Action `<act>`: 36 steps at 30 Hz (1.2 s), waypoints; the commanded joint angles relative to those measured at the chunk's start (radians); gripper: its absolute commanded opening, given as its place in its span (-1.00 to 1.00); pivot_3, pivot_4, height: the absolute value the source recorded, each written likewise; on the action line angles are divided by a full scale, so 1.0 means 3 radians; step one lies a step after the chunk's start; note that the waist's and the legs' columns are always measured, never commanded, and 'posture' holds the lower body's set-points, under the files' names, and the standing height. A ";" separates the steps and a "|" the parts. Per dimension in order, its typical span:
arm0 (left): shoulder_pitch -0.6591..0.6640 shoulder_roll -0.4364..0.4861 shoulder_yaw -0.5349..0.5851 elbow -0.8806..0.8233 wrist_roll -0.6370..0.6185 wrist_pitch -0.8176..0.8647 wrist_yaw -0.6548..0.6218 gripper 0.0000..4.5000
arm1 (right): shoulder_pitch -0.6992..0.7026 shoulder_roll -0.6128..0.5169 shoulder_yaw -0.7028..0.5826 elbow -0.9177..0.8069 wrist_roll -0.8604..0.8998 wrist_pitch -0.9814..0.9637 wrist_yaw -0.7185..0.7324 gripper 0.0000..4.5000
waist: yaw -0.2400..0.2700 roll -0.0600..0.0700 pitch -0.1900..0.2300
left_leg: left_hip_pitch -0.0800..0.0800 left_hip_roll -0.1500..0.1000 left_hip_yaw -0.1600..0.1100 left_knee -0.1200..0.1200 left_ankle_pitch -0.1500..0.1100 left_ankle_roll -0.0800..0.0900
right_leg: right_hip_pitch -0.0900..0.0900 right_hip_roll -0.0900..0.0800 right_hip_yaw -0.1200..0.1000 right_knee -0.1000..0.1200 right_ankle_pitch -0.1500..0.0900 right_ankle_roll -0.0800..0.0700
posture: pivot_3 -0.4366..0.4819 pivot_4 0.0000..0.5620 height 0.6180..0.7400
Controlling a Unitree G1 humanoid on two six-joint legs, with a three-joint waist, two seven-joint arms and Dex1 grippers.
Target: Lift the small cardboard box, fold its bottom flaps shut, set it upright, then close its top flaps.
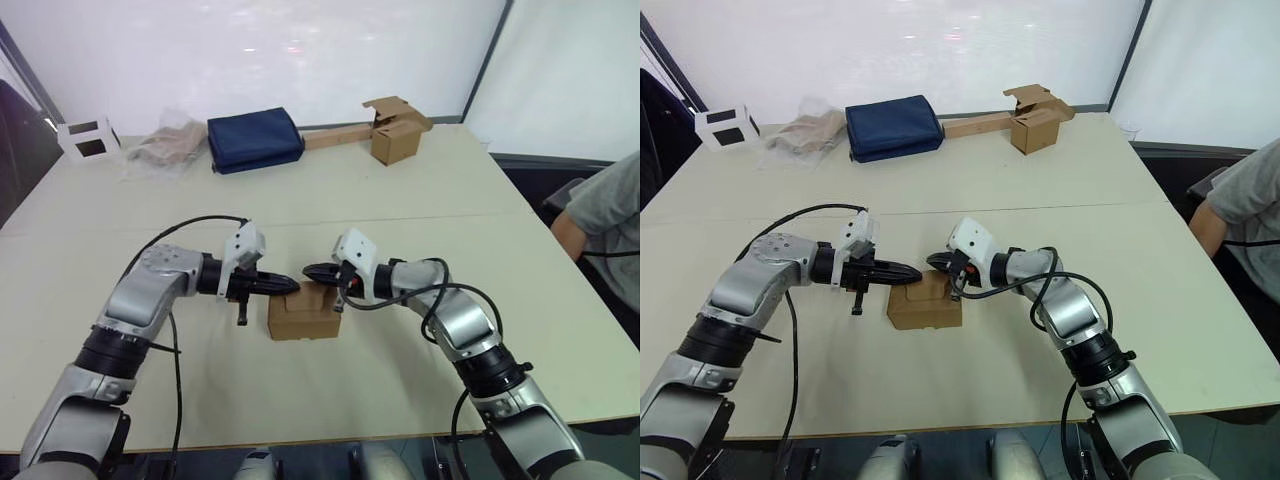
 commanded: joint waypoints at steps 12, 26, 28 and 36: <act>-0.0034 -0.0072 0.0056 -0.0021 0.0022 -0.0046 0.0032 -0.98 | 0.0305 -0.0333 -0.0381 -0.1266 0.1079 0.1246 0.0042 -1.00 | 0.0001 0.0000 0.0000 | -0.0001 0.0000 -0.0002 0.0001 0.0000 0.0000 | 0.0000 0.0001 -0.0001 0.0002 0.0000 0.0000 | -0.05 -0.47 1.00; -0.0027 -0.0086 0.0070 -0.0067 0.0005 -0.0014 0.0049 -0.98 | 0.0255 -0.0358 -0.0014 -0.1018 0.1056 0.1459 -0.0046 -1.00 | 0.0000 0.0000 0.0000 | -0.0001 0.0000 -0.0002 0.0001 0.0000 0.0000 | 0.0000 0.0001 -0.0001 0.0002 0.0000 0.0000 | -0.05 -0.47 1.00; -0.0016 -0.0085 0.0074 -0.0096 -0.0006 0.0001 0.0056 -0.98 | 0.0220 -0.0344 0.0031 -0.0928 0.1007 0.1446 -0.0073 -1.00 | 0.0000 0.0000 0.0000 | -0.0001 0.0000 -0.0002 0.0002 0.0000 0.0000 | 0.0000 0.0001 -0.0001 0.0002 0.0000 0.0000 | -0.05 -0.47 1.00; -0.0050 -0.0129 0.0193 -0.0157 -0.0145 0.0193 0.0184 -0.98 | 0.0173 -0.0360 0.0146 -0.0819 0.0894 0.1399 -0.0100 -1.00 | 0.0002 0.0000 0.0000 | -0.0001 0.0000 -0.0002 0.0002 0.0000 0.0000 | 0.0000 0.0001 -0.0001 0.0002 0.0000 0.0000 | -0.05 -0.47 1.00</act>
